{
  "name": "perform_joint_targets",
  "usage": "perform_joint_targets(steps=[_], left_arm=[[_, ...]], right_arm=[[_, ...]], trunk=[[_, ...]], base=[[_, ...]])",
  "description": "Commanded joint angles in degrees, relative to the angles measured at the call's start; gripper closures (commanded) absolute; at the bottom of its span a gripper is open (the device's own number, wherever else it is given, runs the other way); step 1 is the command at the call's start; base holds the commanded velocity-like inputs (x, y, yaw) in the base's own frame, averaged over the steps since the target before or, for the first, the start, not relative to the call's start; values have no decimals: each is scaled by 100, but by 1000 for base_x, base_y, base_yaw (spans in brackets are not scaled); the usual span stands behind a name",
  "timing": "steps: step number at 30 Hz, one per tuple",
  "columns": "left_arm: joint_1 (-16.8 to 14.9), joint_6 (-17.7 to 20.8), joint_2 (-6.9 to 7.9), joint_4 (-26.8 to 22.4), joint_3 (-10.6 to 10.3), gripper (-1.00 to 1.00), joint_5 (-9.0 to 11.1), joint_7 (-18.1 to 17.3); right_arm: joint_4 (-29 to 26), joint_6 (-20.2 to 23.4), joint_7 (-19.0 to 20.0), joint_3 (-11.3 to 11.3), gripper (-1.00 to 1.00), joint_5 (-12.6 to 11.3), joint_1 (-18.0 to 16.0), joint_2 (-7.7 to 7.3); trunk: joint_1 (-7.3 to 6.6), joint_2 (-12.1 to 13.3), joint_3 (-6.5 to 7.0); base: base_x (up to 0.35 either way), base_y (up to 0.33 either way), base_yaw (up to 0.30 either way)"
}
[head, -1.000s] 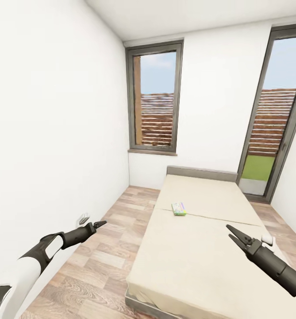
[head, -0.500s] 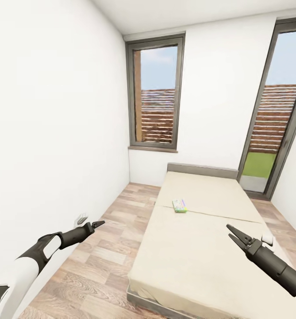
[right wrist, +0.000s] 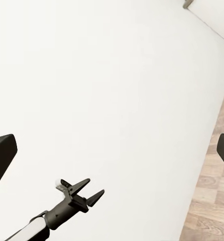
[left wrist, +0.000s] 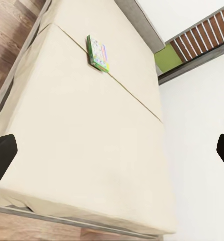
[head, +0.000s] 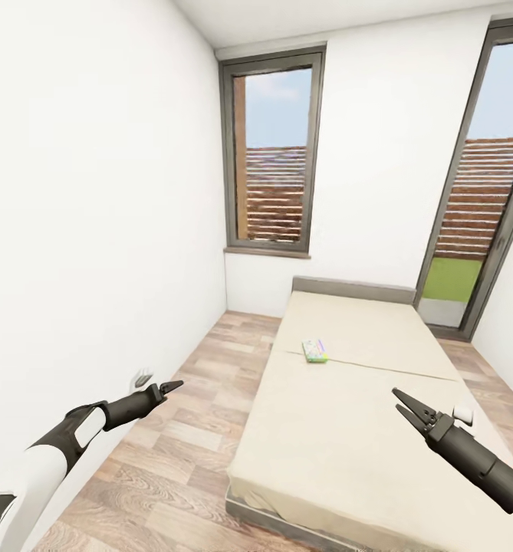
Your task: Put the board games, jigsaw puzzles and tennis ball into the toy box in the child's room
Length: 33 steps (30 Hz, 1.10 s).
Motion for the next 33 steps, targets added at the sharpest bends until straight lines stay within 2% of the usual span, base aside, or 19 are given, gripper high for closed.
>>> perform_joint_targets(steps=[1,12,33], left_arm=[[-1,49,0,0,13,-100,20,-10],[-2,49,0,0,12,-100,20,-12],[-1,49,0,0,12,-100,20,-12]], right_arm=[[2,34,12,-7,-100,-8,-3,1],[1,-77,28,9,-100,-16,-1,2],[4,-109,29,20,-100,-16,1,2]], trunk=[[2,-5,-11],[2,-5,-50],[2,-5,-76]], base=[[0,16,0],[11,9,-46],[162,104,-261]])
